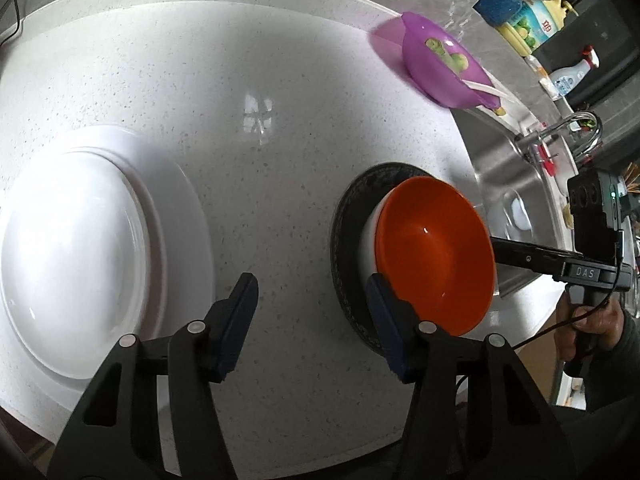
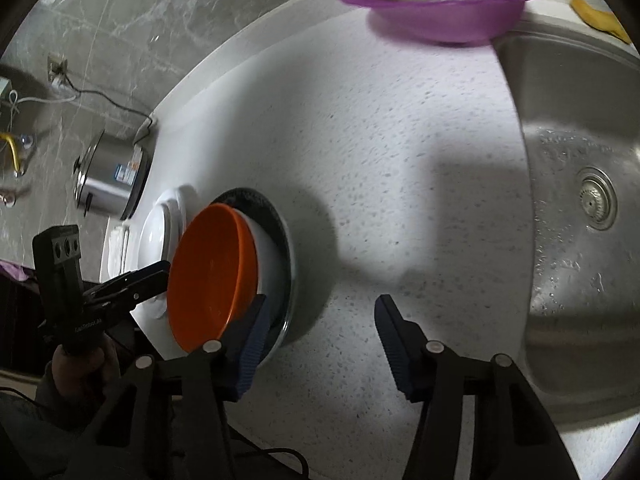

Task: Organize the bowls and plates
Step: 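Open both tools to release the orange bowl inside the white bowl, then close both tools on the rim of the nested bowls and lift them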

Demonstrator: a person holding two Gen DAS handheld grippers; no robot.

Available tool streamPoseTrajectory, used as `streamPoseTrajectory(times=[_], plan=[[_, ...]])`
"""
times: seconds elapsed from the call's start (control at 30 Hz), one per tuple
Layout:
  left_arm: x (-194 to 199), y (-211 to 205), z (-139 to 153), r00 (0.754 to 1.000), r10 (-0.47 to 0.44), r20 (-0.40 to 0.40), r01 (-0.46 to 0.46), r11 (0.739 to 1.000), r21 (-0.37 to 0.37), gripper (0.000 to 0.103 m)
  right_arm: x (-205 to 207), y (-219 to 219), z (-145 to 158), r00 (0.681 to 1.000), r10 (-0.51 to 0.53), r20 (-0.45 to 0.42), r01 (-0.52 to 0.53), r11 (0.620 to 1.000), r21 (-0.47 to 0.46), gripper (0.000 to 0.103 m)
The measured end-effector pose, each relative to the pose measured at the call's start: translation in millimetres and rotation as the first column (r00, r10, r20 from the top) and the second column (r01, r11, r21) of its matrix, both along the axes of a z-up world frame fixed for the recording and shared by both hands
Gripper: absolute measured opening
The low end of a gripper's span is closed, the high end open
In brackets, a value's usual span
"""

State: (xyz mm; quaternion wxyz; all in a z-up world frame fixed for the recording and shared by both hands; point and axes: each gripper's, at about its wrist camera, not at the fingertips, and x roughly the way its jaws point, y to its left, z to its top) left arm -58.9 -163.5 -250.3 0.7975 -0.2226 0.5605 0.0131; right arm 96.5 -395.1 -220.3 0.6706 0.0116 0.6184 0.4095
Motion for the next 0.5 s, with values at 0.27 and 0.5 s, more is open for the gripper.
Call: streamPoseTrajectory(times=[0.27,0.5], plan=[[6.4,-1.1,-14.8,0.999,-0.007,-0.041,0.006,1.000,-0.018,0.053,0.6,16.6,-5.9,0.999,0.052,-0.011,-0.052,0.999,0.004,0.055],[13.0,-7.9,-23.7,0.998,-0.048,-0.035,0.047,0.999,-0.028,0.033,-0.4,17.2,-15.3,0.997,0.075,-0.022,-0.075,0.997,-0.008,0.047]])
